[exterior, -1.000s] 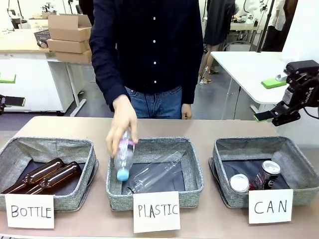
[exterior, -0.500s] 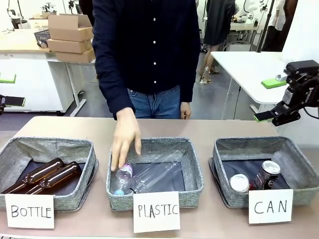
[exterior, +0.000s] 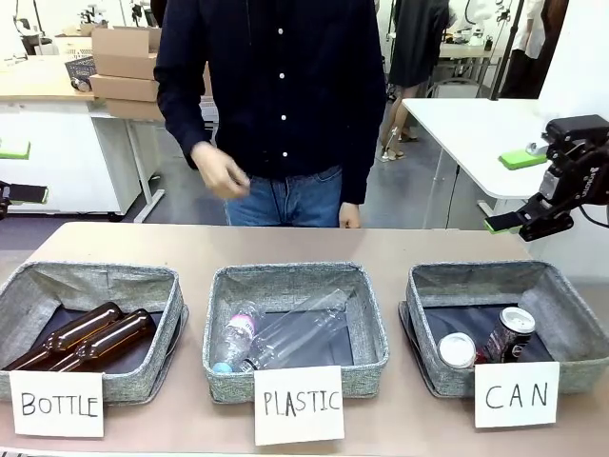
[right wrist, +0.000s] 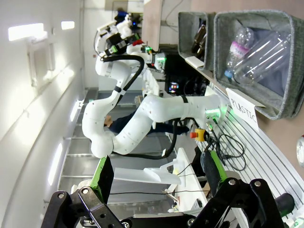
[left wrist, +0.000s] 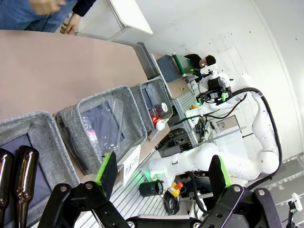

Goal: Sort the can waste into the basket.
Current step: Pick up the can waste from the table and place it in the right Fabric basket.

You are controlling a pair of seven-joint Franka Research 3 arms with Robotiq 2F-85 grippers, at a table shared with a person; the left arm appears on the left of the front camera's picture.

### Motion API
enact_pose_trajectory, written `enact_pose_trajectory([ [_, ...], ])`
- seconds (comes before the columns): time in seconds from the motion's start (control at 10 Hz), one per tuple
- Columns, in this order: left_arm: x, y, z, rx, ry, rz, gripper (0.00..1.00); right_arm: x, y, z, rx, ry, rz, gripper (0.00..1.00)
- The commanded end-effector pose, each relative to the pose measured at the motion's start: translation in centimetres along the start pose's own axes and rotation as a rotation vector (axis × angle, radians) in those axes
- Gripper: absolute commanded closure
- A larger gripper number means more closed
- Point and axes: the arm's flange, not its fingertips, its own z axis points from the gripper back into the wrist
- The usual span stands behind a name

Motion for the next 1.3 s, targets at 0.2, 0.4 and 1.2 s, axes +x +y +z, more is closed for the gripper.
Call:
enact_pose_trajectory([
  [0.2, -0.25, -0.09, -0.32, -0.001, -0.011, -0.003, 0.00, 0.19, 0.08, 0.38, -0.006, 0.012, 0.017, 0.00],
  [0.4, -0.25, -0.09, -0.32, -0.001, -0.011, -0.003, 0.00, 0.19, 0.08, 0.38, -0.006, 0.012, 0.017, 0.00],
  [1.2, -0.25, -0.09, -0.32, -0.001, -0.011, -0.003, 0.00, 0.19, 0.08, 0.38, -0.006, 0.012, 0.017, 0.00],
])
